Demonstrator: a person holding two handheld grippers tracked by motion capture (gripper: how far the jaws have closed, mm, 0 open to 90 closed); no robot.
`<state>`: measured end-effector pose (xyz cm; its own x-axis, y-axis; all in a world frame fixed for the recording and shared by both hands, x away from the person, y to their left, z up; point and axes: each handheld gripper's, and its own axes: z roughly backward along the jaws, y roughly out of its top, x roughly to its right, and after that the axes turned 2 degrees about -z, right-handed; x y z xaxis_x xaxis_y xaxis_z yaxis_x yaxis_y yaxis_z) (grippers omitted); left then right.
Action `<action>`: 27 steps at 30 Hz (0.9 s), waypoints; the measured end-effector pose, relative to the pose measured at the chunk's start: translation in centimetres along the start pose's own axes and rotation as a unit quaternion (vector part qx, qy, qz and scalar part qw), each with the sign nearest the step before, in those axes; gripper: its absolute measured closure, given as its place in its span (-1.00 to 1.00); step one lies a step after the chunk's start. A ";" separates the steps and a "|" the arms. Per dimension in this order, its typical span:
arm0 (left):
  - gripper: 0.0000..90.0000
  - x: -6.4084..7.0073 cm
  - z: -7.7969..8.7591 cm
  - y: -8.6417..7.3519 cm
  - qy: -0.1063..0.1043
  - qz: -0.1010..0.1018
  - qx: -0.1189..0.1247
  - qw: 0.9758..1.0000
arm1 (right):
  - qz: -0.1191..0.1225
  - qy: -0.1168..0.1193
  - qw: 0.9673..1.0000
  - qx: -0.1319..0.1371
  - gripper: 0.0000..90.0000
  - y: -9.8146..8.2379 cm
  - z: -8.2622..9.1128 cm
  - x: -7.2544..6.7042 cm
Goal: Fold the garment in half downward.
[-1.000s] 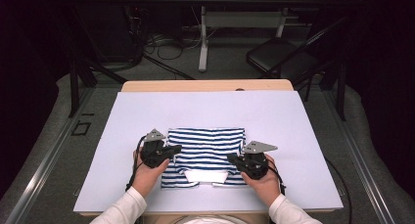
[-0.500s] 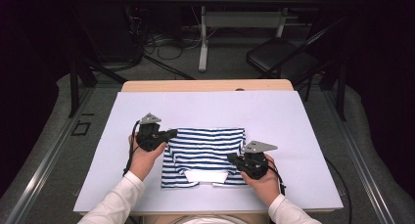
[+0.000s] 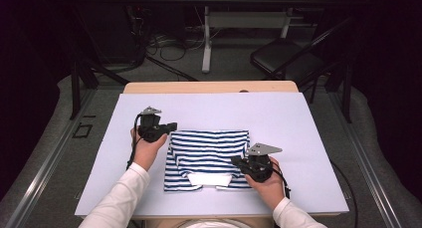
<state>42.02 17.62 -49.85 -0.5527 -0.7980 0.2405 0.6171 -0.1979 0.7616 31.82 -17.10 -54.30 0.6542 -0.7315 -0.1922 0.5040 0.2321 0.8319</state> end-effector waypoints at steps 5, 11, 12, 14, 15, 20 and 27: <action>1.00 -0.6 -0.8 -0.1 0.004 0.008 -0.005 1.000 | 0.000 -0.001 1.000 0.000 1.00 0.0 0.0 0.0; 1.00 -1.2 -1.8 -0.2 0.012 0.014 -0.014 1.000 | 0.001 -0.001 1.000 0.000 1.00 0.0 0.0 0.0; 1.00 -1.2 -1.9 -0.2 0.014 0.014 -0.017 1.000 | 0.000 -0.001 1.000 0.000 1.00 0.0 0.0 0.1; 1.00 -1.3 -2.2 -0.3 0.019 0.012 -0.022 1.000 | 0.000 -0.001 1.000 0.000 1.00 0.0 0.0 0.1; 1.00 -1.3 -2.3 -0.3 0.021 0.011 -0.022 0.999 | 0.000 -0.001 1.000 0.000 1.00 0.0 0.0 0.1; 1.00 -1.5 -2.8 -0.4 0.026 0.008 -0.029 0.999 | 0.001 -0.002 1.000 0.000 1.00 0.0 0.0 0.1; 1.00 -1.7 -3.4 -0.8 0.033 0.003 -0.040 0.999 | 0.003 -0.003 1.000 0.000 1.00 0.0 0.0 0.0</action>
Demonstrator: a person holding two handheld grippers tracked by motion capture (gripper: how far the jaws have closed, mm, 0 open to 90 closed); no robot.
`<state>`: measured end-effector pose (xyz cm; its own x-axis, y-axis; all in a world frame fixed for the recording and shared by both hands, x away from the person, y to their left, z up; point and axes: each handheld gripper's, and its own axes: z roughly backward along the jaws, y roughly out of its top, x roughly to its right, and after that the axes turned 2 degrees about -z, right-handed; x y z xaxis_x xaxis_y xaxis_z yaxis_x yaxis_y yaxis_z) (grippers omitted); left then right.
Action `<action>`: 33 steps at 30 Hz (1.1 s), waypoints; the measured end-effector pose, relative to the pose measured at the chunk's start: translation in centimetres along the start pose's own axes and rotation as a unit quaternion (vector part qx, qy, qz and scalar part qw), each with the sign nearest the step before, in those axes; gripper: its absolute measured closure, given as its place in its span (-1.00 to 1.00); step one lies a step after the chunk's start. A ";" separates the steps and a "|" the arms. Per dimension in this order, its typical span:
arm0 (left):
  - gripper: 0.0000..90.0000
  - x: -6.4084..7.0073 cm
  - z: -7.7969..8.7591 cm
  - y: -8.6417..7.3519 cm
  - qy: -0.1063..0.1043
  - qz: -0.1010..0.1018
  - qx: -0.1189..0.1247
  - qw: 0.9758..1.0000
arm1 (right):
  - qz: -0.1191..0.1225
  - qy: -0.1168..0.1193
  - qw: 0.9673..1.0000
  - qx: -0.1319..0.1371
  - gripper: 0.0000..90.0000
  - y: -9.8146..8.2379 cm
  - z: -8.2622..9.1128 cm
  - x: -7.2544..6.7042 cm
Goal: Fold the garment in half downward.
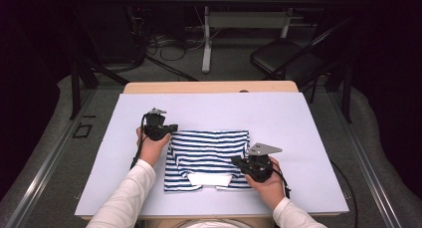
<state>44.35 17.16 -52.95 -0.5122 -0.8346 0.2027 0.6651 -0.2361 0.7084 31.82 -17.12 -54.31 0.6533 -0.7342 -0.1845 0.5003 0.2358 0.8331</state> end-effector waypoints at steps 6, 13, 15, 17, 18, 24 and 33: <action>1.00 -0.1 -0.6 -0.4 0.002 -0.006 -0.011 1.000 | 0.002 0.000 1.000 0.000 1.00 0.0 0.0 0.0; 1.00 -0.4 -1.1 -0.8 0.016 -0.012 -0.018 1.000 | 0.003 0.001 1.000 0.001 1.00 0.0 0.0 -0.1; 1.00 -0.5 -1.3 -0.8 0.019 -0.011 -0.022 1.000 | 0.003 0.001 1.000 0.001 1.00 0.0 0.0 -0.1; 1.00 -0.7 -1.4 -0.9 0.021 -0.012 -0.023 0.999 | 0.004 0.001 1.000 0.001 1.00 0.0 0.0 -0.1; 0.99 -0.7 -1.5 -0.9 0.021 -0.011 -0.023 0.999 | 0.005 0.001 1.000 0.001 1.00 0.0 0.0 -0.1; 0.89 -0.8 -1.7 -1.0 0.026 -0.018 -0.024 0.999 | 0.005 0.001 1.000 0.001 1.00 0.0 0.0 -0.1; 0.39 -1.0 -1.8 -1.1 0.042 -0.016 -0.024 0.999 | 0.004 0.000 1.000 0.002 1.00 0.0 0.0 -0.1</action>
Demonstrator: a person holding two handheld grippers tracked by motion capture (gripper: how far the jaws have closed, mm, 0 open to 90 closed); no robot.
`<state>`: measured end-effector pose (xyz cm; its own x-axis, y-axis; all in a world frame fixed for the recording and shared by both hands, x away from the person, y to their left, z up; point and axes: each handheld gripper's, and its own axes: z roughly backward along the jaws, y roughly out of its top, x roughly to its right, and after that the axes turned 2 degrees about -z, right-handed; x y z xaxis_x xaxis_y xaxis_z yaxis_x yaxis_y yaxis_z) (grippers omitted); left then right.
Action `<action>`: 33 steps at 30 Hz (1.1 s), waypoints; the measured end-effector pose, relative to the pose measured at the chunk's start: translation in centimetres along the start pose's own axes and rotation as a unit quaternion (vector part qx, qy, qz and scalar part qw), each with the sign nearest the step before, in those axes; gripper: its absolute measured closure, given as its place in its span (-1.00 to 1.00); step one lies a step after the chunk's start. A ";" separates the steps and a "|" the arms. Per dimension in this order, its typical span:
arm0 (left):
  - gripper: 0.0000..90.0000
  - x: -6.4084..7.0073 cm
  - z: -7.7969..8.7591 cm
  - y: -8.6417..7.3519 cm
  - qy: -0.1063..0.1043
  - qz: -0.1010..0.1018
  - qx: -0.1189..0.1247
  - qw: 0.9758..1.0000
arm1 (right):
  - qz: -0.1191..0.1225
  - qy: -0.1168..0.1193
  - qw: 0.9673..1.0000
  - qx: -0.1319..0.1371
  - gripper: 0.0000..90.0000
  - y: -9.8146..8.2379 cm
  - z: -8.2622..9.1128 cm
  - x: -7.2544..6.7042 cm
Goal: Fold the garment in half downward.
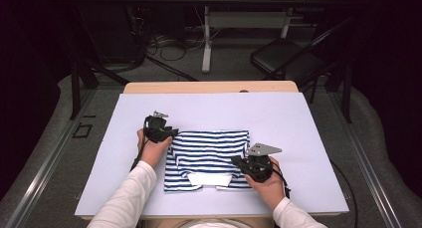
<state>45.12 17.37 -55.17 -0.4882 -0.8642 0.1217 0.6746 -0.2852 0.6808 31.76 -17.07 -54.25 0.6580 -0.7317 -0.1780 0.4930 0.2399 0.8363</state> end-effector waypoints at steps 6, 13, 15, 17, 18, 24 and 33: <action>0.32 -0.1 0.0 -0.1 0.000 0.000 -0.005 1.000 | 0.001 0.000 1.000 0.001 1.00 0.0 0.0 0.0; 0.38 0.1 -0.2 -0.2 0.003 -0.011 -0.014 1.000 | 0.002 0.000 1.000 0.002 1.00 0.0 0.0 0.0; 0.39 0.2 -0.3 -0.3 0.002 -0.013 -0.016 1.000 | 0.002 0.000 1.000 0.003 1.00 0.0 0.1 0.0; 0.41 0.3 -0.3 -0.3 0.007 -0.020 -0.016 1.000 | 0.001 0.000 1.000 0.003 1.00 0.0 0.1 0.0; 0.42 0.3 -0.4 -0.3 0.005 -0.022 -0.016 1.000 | 0.002 0.000 1.000 0.002 1.00 0.0 0.1 0.0; 0.60 0.9 -0.4 -0.4 0.006 -0.033 -0.014 0.999 | 0.002 0.001 1.000 0.002 1.00 0.0 0.0 0.0; 0.86 0.8 -0.3 -0.5 -0.008 -0.026 -0.013 1.000 | 0.002 0.001 1.000 0.003 1.00 0.0 0.0 0.0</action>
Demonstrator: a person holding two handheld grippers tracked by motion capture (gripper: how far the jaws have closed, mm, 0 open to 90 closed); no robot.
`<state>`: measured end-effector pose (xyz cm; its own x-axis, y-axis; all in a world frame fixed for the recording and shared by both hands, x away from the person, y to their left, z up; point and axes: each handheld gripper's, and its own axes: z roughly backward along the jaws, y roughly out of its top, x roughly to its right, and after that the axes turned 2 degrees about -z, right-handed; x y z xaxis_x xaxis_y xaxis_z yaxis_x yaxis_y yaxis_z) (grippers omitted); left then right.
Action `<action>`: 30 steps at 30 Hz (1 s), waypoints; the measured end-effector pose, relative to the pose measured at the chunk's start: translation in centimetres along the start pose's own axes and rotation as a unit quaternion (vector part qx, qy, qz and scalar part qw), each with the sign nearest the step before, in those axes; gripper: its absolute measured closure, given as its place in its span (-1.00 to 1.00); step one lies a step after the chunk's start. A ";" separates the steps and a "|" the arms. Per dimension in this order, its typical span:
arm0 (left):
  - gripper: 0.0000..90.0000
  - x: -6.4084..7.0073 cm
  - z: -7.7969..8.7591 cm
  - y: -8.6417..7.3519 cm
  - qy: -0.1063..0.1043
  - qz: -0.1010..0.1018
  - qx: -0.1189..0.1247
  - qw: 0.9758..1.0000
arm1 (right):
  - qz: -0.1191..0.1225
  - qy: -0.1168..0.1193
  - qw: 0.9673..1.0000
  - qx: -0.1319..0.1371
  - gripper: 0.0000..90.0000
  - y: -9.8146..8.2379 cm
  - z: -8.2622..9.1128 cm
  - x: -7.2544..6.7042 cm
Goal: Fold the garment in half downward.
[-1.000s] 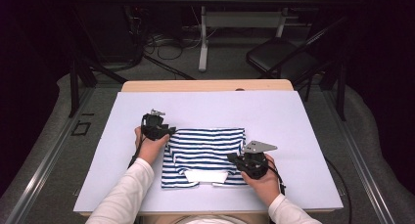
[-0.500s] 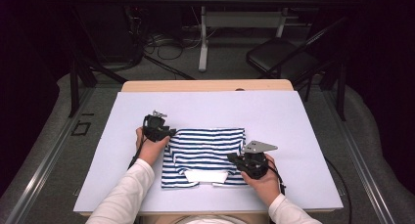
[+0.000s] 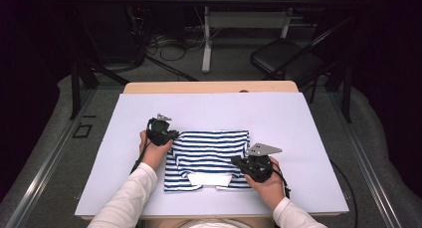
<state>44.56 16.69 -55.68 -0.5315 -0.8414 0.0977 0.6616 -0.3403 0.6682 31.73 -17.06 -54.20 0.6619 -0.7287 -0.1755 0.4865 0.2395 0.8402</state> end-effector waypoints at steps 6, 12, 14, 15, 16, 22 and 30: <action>0.92 -0.2 0.1 0.0 -0.008 0.015 -0.001 1.000 | -0.001 0.000 1.000 0.001 0.98 0.0 0.0 0.0; 0.94 -0.5 0.6 0.1 -0.012 0.026 0.016 0.999 | -0.001 0.001 1.000 0.003 0.94 0.0 0.0 0.0; 0.94 -0.6 0.7 0.1 -0.014 0.030 0.024 0.999 | -0.002 0.002 1.000 0.005 0.92 0.0 0.0 -0.1; 0.94 -0.6 0.8 0.1 -0.014 0.028 0.023 0.999 | -0.002 0.004 1.000 0.006 0.90 0.1 0.0 -0.1; 0.94 -0.5 0.9 0.1 -0.014 0.029 0.026 0.999 | -0.002 0.005 1.000 0.007 0.88 0.1 0.0 -0.2; 0.94 -0.7 1.0 0.1 -0.019 0.036 0.031 0.999 | 0.004 0.009 1.000 0.011 0.76 0.1 -0.2 -0.7; 0.94 -0.8 1.0 -0.1 -0.021 0.038 0.034 0.998 | 0.023 0.034 0.999 0.022 0.40 0.4 -0.8 -2.5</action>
<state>44.40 17.77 -55.05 -0.5038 -0.8446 0.1811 0.6642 -0.2448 0.7063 30.70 -14.62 -53.80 0.7214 -0.6717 -0.1687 0.4296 0.2429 0.8697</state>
